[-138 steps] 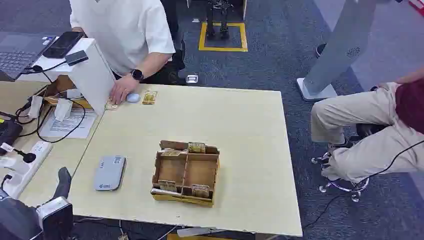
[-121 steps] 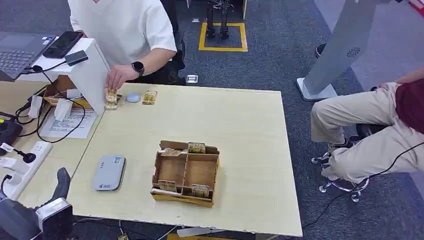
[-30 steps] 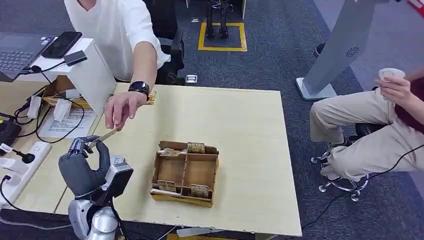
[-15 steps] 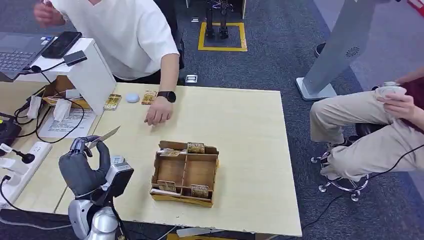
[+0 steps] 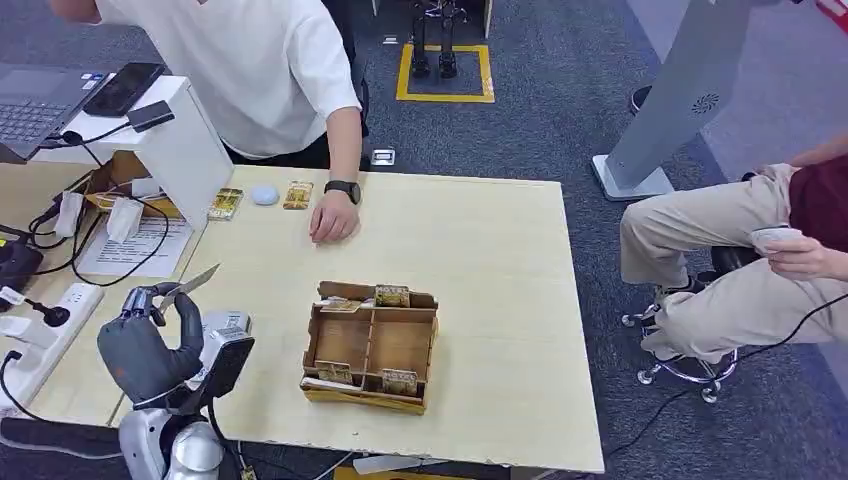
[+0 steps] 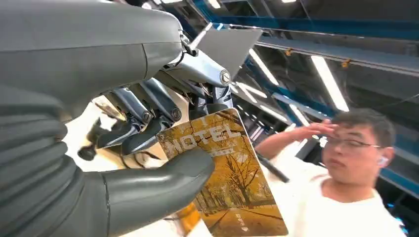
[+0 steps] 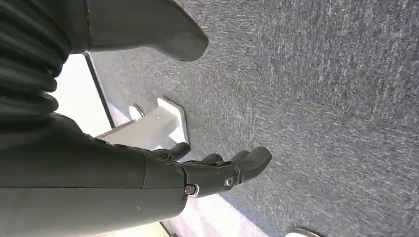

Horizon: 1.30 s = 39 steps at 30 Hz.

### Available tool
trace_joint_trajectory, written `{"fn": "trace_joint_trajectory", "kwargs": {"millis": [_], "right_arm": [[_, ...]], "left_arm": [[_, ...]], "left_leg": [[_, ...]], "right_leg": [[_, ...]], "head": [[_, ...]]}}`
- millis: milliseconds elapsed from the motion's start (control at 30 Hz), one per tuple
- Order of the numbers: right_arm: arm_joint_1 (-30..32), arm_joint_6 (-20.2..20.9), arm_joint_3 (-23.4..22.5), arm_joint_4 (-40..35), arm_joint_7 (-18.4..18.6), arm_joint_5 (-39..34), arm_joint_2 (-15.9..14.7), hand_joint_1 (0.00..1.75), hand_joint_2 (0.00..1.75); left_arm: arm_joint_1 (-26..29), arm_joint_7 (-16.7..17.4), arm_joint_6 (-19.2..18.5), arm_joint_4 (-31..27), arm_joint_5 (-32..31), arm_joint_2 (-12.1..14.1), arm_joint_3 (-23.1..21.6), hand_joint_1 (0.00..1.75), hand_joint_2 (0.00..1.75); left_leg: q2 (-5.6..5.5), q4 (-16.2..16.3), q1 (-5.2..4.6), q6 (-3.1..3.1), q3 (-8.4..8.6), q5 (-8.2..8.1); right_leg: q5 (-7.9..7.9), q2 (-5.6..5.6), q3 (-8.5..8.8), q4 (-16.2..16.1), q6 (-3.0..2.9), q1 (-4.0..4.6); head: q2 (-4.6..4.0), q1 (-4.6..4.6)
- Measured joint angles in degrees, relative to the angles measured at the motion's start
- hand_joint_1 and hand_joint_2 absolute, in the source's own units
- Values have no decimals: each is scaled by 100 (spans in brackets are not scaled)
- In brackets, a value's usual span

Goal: Pass the card to the sensor for recognition and then transmit it.

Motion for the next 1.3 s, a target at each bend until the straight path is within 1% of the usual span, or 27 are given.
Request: {"fn": "trace_joint_trajectory", "kwargs": {"millis": [200, 333, 567, 667, 900, 967, 1000, 1033, 1067, 1167, 1300], "right_arm": [[21, 66, 0, 2, -64, -105, 0, 0, 175], [21, 66, 0, 4, -88, -133, 0, 0, 175], [23, 61, 0, 9, -105, -208, 0, 0, 175], [23, 59, 0, 11, -105, -219, 0, 0, 175], [23, 59, 0, 11, -105, -217, 0, 0, 175], [25, 66, 0, 31, -105, -234, 0, 0, 175], [29, 85, 0, 50, -107, -241, 0, 0, 175], [29, 96, 0, 66, -105, -251, 0, 0, 175], [29, 98, 0, 70, -105, -251, 0, 0, 175], [29, 101, 0, 87, -105, -251, 0, 0, 175], [30, 105, 0, 101, -105, -247, 0, 0, 175]], "left_arm": [[72, 267, 0, 53, -634, -2, 345, 175, 175], [112, 409, 0, 160, -789, -2, 441, 175, 175], [245, 682, 0, 395, -1044, -7, 467, 175, 175], [286, 710, 0, 494, -1108, -9, 467, 175, 175], [288, 712, 0, 498, -1110, -9, 467, 175, 175], [359, 888, 0, 728, -1222, -9, 467, 175, 175], [444, 1181, 0, 842, -1377, -9, 465, 175, 175], [504, 1590, 0, 1012, -1539, 0, 443, 175, 175], [513, 1760, 0, 1091, -1580, 13, 417, 175, 175], [555, 2037, 0, 1253, -1646, 46, 281, 175, 175], [555, 2424, 0, 1524, -1700, 175, 87, 175, 175]], "left_leg": [[-3, 0, 0, 0, -2, 0], [-3, 0, 0, 0, -2, 0], [-5, 0, 0, 0, -3, 0], [-4, 0, 0, 0, -3, 0], [-4, 0, 0, 0, -3, 0], [-4, 0, 0, 0, -2, 0], [-1, 0, 0, 0, -2, 0], [-3, 0, 0, 0, -2, 0], [-2, 0, 0, 0, -2, 0], [-3, 0, 0, 0, -2, 0], [-3, 0, -1, 0, -1, 0]], "right_leg": [[0, -2, 0, 0, 0, 0], [0, -2, 1, 0, 0, 0], [0, -4, 0, 0, 1, 0], [0, -3, 0, 0, 0, 0], [0, -3, 0, 0, 0, 0], [-1, -4, 0, 0, 1, 0], [0, -1, -2, 0, 1, 0], [0, -2, -2, 0, 1, 0], [0, -2, -2, -1, 1, 0], [0, -2, -2, -1, 1, 0], [0, -2, -2, -1, 1, 0]], "head": [[0, -2], [0, -2], [0, 0], [-2, 0], [0, 0], [-2, 0], [-2, -2], [-2, -2], [0, -2], [0, 0], [0, -2]]}}
